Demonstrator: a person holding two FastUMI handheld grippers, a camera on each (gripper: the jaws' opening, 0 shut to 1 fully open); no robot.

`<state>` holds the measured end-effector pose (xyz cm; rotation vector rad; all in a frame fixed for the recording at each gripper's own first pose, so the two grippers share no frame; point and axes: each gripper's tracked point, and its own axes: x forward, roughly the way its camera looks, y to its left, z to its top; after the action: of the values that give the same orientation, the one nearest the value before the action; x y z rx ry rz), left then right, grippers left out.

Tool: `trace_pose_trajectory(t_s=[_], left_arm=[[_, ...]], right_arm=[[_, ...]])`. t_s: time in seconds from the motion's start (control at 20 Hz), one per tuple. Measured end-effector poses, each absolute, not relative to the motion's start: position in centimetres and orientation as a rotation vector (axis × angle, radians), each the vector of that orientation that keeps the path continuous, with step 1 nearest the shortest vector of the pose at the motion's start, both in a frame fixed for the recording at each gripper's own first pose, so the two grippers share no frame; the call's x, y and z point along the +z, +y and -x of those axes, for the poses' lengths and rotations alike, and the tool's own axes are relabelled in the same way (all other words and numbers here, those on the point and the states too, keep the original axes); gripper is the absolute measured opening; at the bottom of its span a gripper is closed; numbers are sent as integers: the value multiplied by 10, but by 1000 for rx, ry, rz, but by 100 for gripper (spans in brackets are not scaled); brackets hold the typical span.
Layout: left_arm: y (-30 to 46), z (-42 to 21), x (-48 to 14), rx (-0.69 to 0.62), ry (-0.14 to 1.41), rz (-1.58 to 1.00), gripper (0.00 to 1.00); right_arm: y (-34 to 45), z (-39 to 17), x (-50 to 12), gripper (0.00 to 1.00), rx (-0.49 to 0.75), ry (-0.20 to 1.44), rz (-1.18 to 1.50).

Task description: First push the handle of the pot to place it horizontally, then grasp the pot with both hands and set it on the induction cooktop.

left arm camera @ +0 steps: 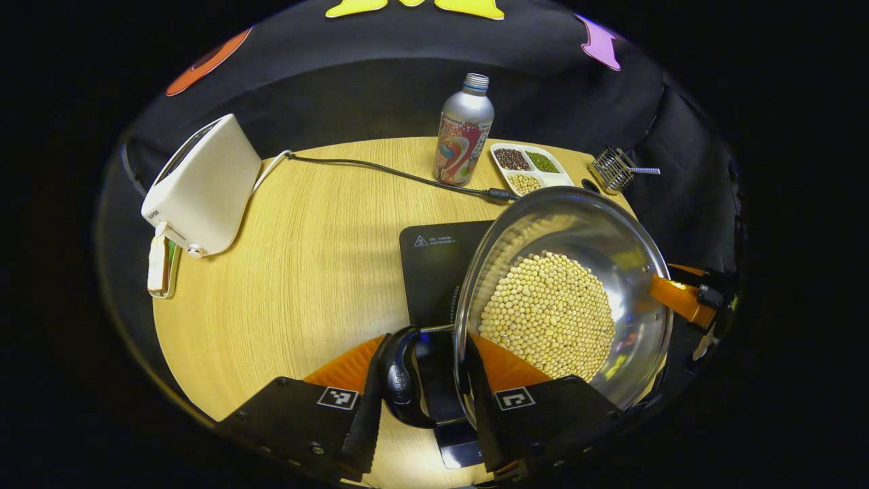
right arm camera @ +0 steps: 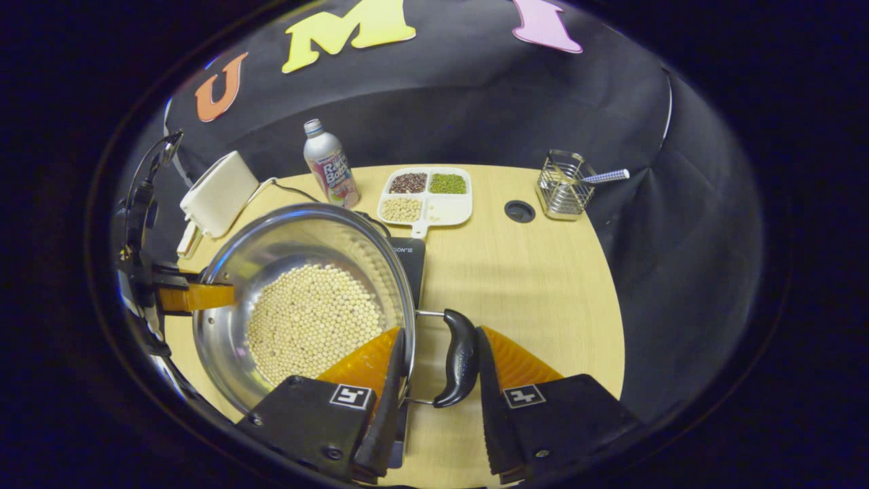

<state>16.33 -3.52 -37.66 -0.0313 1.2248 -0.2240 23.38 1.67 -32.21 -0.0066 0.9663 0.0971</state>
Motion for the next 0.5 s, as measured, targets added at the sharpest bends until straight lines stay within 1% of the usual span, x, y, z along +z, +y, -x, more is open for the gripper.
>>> trace_pose_trajectory(t_s=[0.2, 0.25, 0.3, 0.5], left_arm=[[-35, -164, -376, -227, 1219, 21, 58], [-35, -165, -376, -226, 1215, 20, 58], [-34, -165, -376, -226, 1213, 17, 58], [-35, -164, -376, -224, 1215, 20, 58]], right_arm=[[18, -234, -322, 55, 81, 969, 3], [17, -235, -323, 57, 83, 970, 7], [18, -235, -323, 55, 87, 970, 10], [17, -235, -323, 54, 90, 961, 16]])
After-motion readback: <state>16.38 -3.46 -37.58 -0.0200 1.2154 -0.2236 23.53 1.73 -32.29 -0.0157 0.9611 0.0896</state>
